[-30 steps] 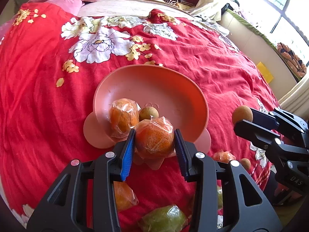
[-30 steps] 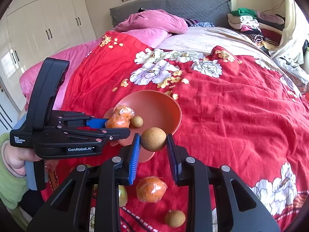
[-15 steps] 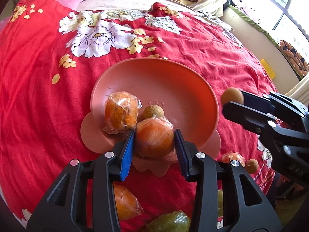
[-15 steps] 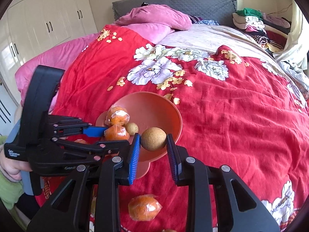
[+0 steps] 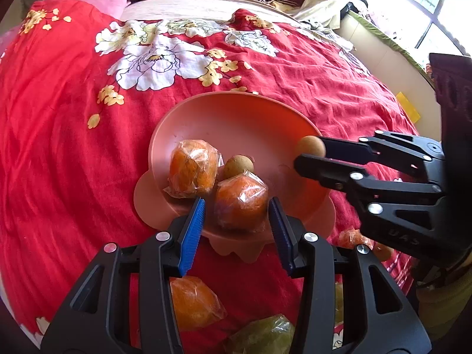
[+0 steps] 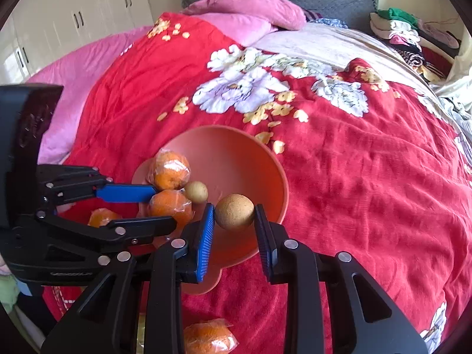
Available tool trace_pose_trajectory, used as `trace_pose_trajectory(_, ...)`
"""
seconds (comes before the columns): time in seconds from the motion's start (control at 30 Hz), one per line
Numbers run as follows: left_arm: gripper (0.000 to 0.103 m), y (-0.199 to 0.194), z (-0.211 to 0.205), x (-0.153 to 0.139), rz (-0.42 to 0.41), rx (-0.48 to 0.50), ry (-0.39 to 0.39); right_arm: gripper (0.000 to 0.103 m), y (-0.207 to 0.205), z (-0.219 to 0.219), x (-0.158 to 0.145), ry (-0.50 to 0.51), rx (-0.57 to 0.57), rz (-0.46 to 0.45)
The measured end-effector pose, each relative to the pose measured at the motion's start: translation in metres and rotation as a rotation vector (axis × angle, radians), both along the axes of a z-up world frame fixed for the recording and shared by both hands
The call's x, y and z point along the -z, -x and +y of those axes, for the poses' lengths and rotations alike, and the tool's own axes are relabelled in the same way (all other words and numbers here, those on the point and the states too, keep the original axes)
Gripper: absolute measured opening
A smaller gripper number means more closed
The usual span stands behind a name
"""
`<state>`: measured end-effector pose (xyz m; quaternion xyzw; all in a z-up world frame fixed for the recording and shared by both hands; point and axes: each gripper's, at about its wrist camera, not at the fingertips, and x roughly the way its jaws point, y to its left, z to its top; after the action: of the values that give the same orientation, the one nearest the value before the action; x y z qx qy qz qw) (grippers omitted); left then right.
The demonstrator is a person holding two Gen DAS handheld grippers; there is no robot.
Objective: Organize fruits
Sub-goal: 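Release the orange from the left gripper into the bowl while the right gripper drops the longan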
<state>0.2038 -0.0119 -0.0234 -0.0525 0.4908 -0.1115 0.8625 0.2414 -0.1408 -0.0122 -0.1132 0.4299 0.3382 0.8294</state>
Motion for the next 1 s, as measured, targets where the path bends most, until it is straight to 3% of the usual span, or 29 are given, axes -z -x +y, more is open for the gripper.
trace_pose_trajectory(1.0, 0.039, 0.0034, 0.0016, -0.0036, -0.002, -0.011, 0.007, 0.03, -0.001, -0.001, 0.0049, 0.01, 0.007, 0.009)
